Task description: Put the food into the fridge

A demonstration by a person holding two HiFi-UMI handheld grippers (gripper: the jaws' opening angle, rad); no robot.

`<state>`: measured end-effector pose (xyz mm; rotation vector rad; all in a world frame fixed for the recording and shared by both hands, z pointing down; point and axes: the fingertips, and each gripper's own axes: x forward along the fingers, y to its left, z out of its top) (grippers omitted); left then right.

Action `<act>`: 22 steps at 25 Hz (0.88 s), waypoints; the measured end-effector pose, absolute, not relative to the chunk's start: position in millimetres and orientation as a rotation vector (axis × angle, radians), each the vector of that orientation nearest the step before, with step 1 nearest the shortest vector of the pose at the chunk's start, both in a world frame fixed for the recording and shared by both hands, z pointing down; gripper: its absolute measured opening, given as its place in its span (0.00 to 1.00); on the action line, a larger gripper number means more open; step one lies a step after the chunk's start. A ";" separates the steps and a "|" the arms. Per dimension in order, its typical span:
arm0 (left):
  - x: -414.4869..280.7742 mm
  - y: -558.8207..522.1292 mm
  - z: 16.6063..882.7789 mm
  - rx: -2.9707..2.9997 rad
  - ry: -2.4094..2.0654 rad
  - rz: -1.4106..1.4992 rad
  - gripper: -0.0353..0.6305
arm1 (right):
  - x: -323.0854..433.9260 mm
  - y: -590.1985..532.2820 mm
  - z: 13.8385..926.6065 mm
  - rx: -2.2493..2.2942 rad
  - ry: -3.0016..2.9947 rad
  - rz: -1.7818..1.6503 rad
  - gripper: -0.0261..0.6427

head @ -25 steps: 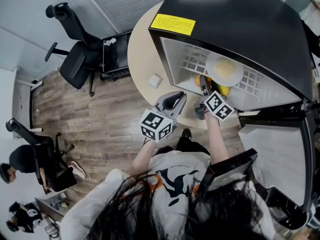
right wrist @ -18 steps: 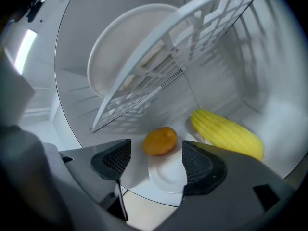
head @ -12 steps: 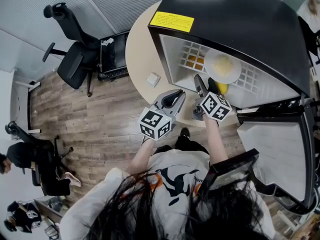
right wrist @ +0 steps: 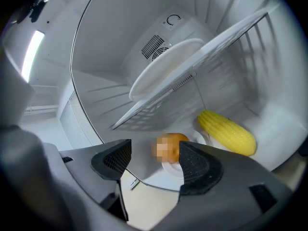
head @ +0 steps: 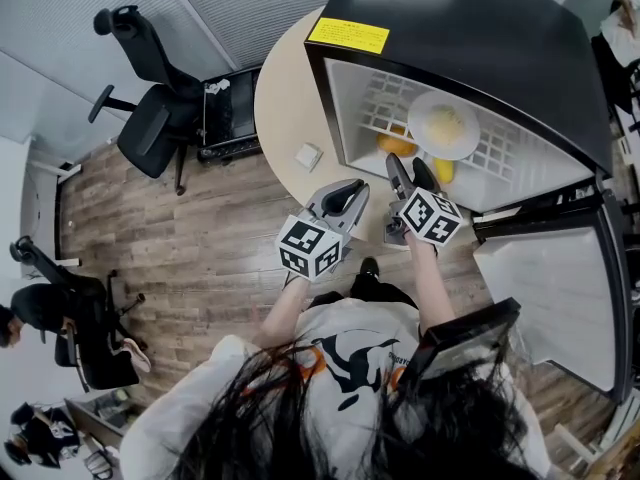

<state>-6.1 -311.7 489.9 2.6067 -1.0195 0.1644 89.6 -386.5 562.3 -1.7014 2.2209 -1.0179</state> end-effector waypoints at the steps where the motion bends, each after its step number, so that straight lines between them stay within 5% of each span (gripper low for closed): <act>1: -6.8 -309.6 489.1 2.608 -1.020 0.163 0.12 | 88.2 -384.1 560.6 -1.699 2.228 -1.013 0.52; 11: -16.2 -283.0 482.3 2.623 -1.033 0.158 0.12 | 71.9 -358.6 539.8 -1.678 2.321 -0.928 0.50; 16: -25.8 -270.7 477.6 2.627 -1.050 0.149 0.12 | 64.1 -347.2 520.5 -1.697 2.380 -0.818 0.26; 22: -40.3 -254.6 472.9 2.626 -1.073 0.142 0.12 | 48.9 -330.1 505.1 -1.698 2.428 -0.753 0.15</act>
